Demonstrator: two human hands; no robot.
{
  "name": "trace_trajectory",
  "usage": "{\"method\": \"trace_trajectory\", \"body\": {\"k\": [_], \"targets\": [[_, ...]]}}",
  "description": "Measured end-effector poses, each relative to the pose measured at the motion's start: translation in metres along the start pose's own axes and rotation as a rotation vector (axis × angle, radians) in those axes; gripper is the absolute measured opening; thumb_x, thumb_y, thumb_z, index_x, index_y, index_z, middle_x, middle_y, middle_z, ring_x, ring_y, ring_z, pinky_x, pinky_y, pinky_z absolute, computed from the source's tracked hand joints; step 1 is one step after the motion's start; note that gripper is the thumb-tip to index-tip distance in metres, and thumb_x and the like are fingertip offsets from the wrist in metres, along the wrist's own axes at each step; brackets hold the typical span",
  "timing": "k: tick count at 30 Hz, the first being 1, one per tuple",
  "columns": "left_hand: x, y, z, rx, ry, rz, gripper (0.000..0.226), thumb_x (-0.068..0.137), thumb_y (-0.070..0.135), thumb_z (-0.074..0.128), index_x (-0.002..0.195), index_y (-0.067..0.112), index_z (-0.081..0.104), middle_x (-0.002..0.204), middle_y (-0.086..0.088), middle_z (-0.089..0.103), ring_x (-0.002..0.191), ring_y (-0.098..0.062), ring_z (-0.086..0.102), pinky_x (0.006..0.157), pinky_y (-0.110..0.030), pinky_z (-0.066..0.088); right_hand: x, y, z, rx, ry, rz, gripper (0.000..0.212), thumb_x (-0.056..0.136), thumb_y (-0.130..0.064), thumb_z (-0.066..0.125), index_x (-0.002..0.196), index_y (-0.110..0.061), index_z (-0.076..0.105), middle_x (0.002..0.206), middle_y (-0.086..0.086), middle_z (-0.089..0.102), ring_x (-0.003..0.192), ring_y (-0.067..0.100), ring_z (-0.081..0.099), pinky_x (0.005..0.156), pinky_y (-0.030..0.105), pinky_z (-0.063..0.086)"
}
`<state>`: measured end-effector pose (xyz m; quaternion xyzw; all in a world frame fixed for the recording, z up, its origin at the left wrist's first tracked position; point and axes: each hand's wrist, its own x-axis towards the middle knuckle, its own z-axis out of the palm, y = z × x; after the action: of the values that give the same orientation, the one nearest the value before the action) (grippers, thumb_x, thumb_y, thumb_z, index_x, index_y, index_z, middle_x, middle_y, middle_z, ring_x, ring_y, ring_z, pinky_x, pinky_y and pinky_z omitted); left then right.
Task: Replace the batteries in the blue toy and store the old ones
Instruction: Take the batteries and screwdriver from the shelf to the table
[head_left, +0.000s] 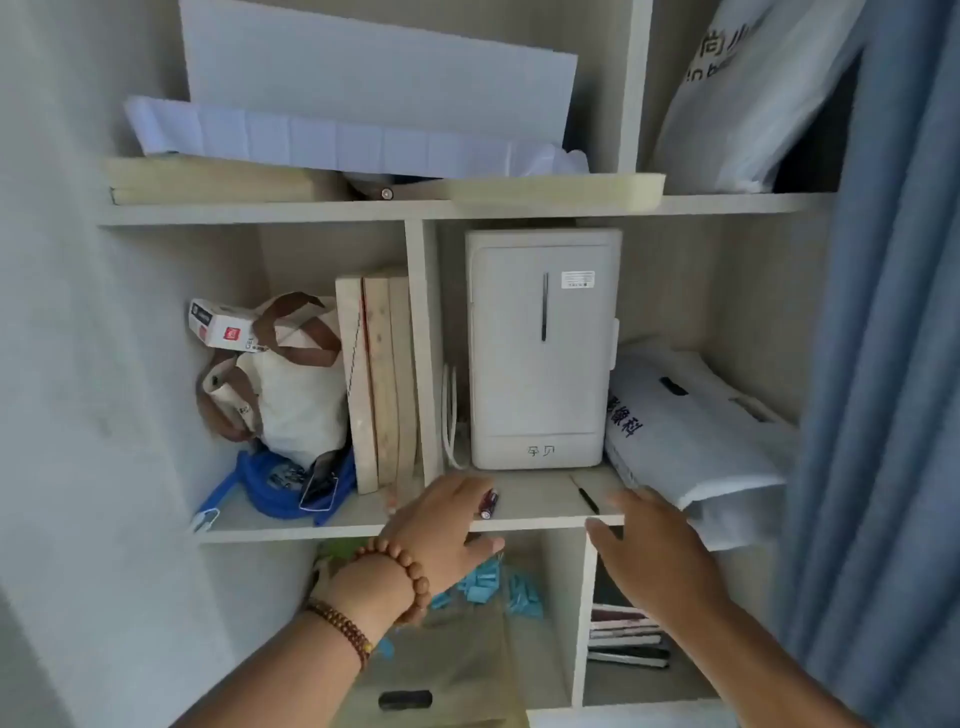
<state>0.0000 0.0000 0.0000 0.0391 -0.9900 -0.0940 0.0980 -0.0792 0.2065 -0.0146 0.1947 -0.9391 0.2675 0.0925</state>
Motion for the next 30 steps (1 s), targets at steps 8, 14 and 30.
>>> {"method": "trace_trajectory", "body": {"k": [8,14,30], "targets": [[0.063,-0.006,0.016,0.111,-0.134,-0.058,0.066,0.095,0.029,0.061,0.151,0.02,0.028,0.16,0.002,0.022,0.145,-0.019,0.027,0.118,-0.034,0.03,0.032,0.016,0.036,0.028,0.018,-0.05,0.045,0.097,-0.042,0.046,0.14,-0.029,0.045,0.142,-0.011,0.04,0.12,0.01,0.054,0.096,0.025,0.046],[0.091,-0.009,0.033,0.206,-0.242,-0.115,0.048,0.088,0.017,0.069,0.13,0.023,0.046,0.136,0.004,0.045,0.123,-0.019,0.047,0.105,-0.033,0.042,0.047,0.024,0.062,-0.041,0.059,-0.058,0.043,0.092,-0.041,0.054,0.133,-0.027,0.052,0.131,-0.006,0.046,0.098,0.014,0.067,0.088,0.029,0.053],[0.11,-0.004,0.023,0.251,-0.345,0.01,0.046,0.094,0.032,0.063,0.137,0.023,0.048,0.134,0.0,0.048,0.12,-0.02,0.051,0.103,-0.035,0.045,0.071,0.03,0.088,-0.05,0.142,-0.079,0.032,0.06,-0.022,0.085,0.09,-0.029,0.076,0.086,0.002,0.057,0.055,0.016,0.063,0.04,0.031,0.052]]}}
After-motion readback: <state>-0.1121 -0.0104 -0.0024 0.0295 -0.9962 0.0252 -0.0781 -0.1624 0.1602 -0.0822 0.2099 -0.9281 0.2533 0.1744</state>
